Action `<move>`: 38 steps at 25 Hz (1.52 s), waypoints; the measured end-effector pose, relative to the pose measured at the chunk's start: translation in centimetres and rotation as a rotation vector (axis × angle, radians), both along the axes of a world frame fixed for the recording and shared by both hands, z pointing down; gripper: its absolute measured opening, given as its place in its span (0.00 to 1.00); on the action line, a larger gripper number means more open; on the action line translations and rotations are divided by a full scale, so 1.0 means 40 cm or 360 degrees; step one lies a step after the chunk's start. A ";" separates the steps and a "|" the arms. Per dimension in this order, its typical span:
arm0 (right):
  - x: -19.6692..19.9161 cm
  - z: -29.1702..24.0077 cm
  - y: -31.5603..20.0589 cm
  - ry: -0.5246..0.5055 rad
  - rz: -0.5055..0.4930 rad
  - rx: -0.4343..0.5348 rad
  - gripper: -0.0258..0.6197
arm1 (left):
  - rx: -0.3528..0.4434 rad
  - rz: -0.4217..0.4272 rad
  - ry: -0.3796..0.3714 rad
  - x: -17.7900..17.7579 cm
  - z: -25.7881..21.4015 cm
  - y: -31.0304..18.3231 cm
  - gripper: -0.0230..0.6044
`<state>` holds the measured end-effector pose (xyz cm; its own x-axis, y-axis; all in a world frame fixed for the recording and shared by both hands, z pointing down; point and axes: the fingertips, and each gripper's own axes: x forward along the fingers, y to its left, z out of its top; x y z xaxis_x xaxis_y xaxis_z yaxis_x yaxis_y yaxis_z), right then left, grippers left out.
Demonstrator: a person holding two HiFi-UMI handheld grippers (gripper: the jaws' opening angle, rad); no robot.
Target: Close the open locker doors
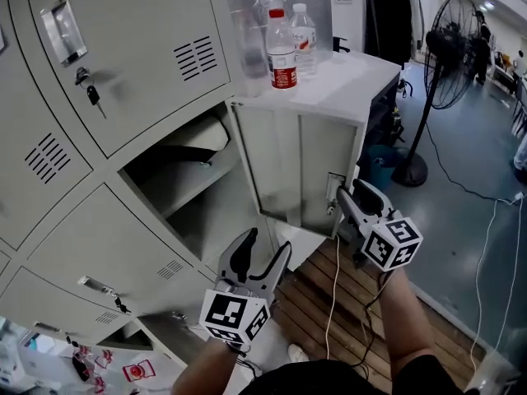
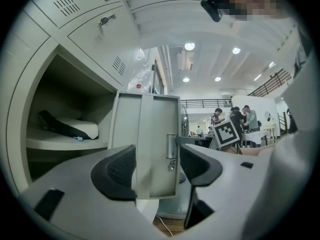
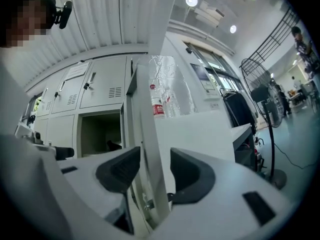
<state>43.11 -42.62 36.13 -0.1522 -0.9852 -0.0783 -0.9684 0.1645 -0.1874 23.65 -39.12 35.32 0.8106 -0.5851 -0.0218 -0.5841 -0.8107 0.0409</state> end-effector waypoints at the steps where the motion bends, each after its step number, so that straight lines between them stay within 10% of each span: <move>1: 0.001 0.003 -0.005 0.0000 -0.0014 0.0000 0.33 | 0.0000 -0.0008 -0.0003 0.004 0.002 -0.003 0.46; 38: -0.224 0.008 0.121 0.0200 -0.0305 0.0020 0.18 | 0.0008 0.0005 0.0029 -0.005 -0.040 0.071 0.46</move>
<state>34.14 -37.77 36.45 -0.3457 -0.9365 -0.0589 -0.9349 0.3492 -0.0642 23.45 -36.27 33.73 0.8119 -0.5825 -0.0395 -0.5807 -0.8127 0.0473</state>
